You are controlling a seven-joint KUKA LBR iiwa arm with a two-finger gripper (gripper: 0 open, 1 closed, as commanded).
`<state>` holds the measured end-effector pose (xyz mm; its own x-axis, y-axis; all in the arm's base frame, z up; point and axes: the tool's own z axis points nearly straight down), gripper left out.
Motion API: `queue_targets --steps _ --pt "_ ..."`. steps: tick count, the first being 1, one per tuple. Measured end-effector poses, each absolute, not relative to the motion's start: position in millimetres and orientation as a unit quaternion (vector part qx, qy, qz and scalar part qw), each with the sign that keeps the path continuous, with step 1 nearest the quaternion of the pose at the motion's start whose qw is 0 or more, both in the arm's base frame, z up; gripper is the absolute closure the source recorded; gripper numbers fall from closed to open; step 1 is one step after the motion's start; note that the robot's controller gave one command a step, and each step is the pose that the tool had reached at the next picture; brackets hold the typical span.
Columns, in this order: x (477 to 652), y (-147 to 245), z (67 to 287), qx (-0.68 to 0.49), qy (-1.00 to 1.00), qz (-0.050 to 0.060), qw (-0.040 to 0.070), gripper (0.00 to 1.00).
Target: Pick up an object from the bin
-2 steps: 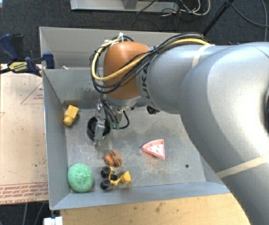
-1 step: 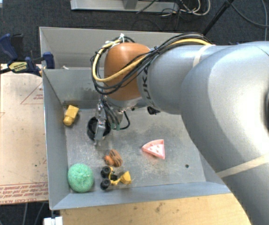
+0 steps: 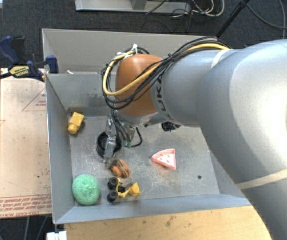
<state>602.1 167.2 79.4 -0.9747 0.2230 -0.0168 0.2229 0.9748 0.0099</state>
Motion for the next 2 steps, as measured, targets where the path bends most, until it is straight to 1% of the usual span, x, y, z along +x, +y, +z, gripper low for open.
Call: queue_targets --steps 1,2 --pt "626.4 161 78 0.106 0.994 0.005 0.007 1.0" --pt "607.8 175 78 0.115 0.993 0.004 0.012 1.0"
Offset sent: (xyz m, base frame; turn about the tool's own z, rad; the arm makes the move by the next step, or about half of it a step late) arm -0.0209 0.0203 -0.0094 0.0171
